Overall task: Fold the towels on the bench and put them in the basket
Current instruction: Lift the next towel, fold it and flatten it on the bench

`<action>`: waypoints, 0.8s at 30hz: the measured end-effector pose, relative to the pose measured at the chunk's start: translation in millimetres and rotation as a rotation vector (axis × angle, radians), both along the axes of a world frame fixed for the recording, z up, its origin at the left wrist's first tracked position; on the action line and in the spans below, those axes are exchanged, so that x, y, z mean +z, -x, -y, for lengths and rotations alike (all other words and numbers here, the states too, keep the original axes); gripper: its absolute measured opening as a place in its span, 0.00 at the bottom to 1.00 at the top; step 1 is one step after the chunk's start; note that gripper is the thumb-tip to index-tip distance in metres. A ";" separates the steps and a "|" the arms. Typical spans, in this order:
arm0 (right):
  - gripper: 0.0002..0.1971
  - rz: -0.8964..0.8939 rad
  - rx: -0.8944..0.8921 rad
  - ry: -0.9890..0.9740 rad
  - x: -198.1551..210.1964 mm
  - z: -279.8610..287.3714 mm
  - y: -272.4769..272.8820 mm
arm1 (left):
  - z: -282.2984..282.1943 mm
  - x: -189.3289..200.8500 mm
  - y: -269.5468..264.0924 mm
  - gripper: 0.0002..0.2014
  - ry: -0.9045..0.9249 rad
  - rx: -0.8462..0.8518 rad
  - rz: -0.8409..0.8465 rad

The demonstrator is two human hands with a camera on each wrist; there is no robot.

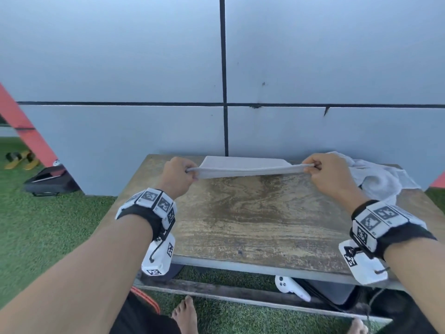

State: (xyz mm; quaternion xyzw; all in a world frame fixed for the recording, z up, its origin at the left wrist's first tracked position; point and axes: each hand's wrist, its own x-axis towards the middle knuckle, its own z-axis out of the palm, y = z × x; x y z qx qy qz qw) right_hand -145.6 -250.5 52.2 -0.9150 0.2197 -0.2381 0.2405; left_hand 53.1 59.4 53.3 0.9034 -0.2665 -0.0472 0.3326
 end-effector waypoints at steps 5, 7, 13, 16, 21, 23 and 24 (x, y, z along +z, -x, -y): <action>0.05 0.022 -0.021 -0.014 13.3 -17.2 24.7 | -16.9 20.0 26.0 0.11 0.048 -0.012 0.024; 0.04 0.045 -0.021 -0.040 17.5 -23.3 33.0 | -22.7 28.9 39.8 0.11 0.041 -0.004 0.064; 0.05 0.067 0.027 -0.110 16.9 -42.7 53.0 | -30.3 35.4 62.5 0.10 0.159 0.017 0.022; 0.06 0.076 0.039 -0.129 14.3 -46.8 60.7 | -33.7 37.2 73.5 0.11 0.149 0.016 0.053; 0.04 0.085 0.043 -0.135 8.2 -49.4 72.5 | -40.3 31.7 84.2 0.10 0.148 -0.008 0.117; 0.05 0.090 0.052 -0.116 6.5 -48.4 76.4 | -41.9 25.3 83.9 0.10 0.123 -0.025 0.117; 0.06 0.078 0.057 -0.106 4.6 -47.2 78.2 | -42.4 20.7 81.4 0.09 0.121 -0.040 0.094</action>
